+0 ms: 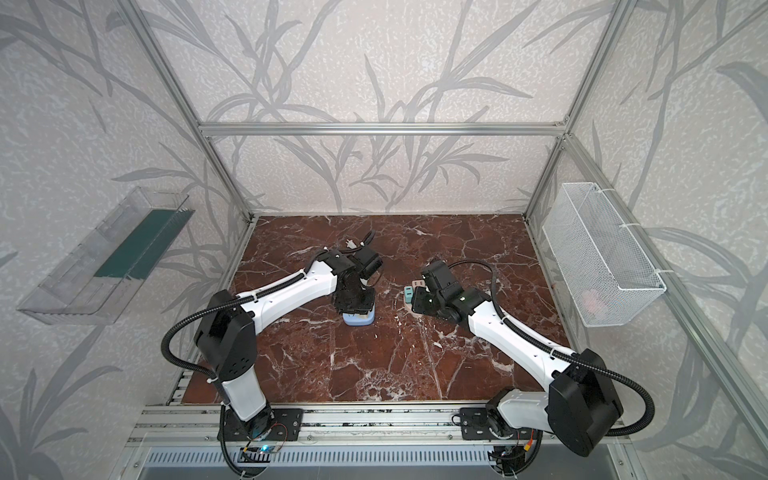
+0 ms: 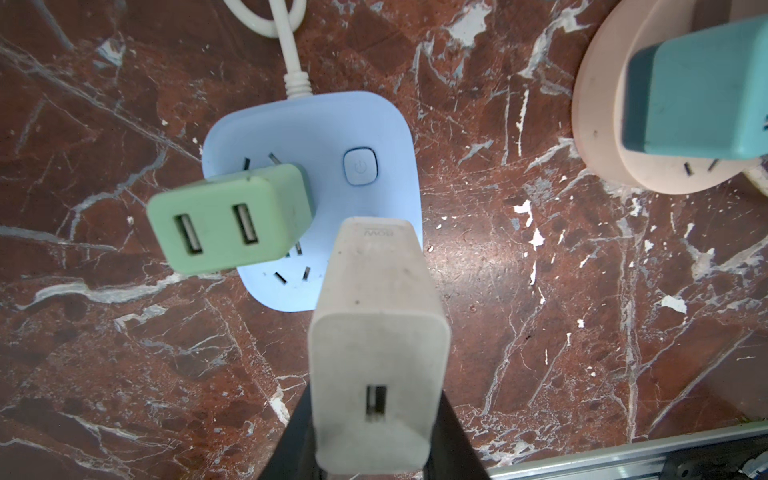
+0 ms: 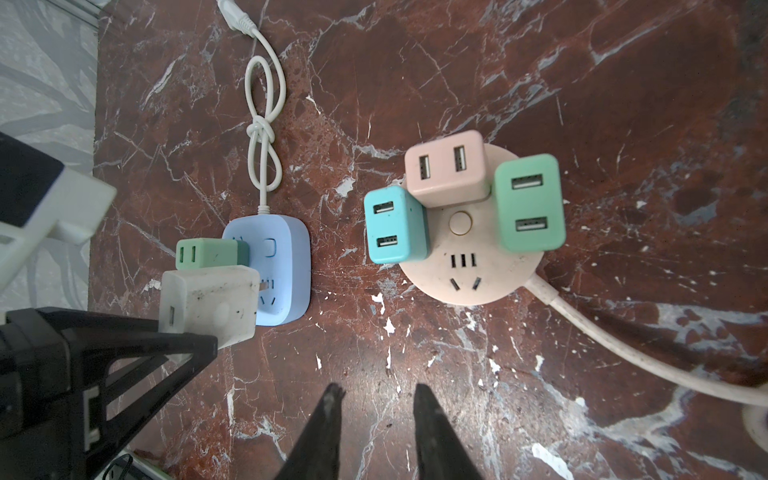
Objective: Insert the plug
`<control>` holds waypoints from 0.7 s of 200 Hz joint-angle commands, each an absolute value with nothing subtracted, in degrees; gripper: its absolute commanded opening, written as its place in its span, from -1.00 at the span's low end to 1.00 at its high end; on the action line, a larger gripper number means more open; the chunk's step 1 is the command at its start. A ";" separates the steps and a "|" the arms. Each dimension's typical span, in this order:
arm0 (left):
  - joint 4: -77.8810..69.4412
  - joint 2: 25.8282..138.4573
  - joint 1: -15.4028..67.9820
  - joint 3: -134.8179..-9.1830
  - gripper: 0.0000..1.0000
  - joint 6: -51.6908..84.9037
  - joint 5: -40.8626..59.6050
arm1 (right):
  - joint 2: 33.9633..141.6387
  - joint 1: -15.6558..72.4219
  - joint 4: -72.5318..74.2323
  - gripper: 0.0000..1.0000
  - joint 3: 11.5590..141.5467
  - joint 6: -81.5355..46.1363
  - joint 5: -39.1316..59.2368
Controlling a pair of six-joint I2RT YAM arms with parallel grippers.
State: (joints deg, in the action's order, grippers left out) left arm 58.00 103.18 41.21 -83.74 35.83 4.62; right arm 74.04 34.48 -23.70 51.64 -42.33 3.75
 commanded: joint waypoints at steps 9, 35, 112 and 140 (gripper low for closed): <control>58.14 102.16 41.48 -82.65 -1.00 37.42 4.83 | 73.20 34.02 -22.30 -0.38 50.56 -41.99 4.82; 57.93 101.97 41.49 -82.47 -1.00 37.79 4.13 | 73.48 33.88 -21.94 -0.38 50.32 -41.76 5.18; 58.77 103.30 41.48 -83.60 -1.00 38.22 3.64 | 73.18 32.64 -20.57 -0.38 48.52 -41.84 6.15; 58.93 103.27 41.48 -83.24 -1.00 38.47 3.33 | 73.31 32.52 -20.21 -0.38 48.34 -41.77 6.49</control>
State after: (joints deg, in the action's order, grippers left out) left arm 57.39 103.20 41.21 -82.87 37.56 4.49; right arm 74.04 32.91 -21.10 49.21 -42.30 5.78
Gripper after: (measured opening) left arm 0.283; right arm 0.310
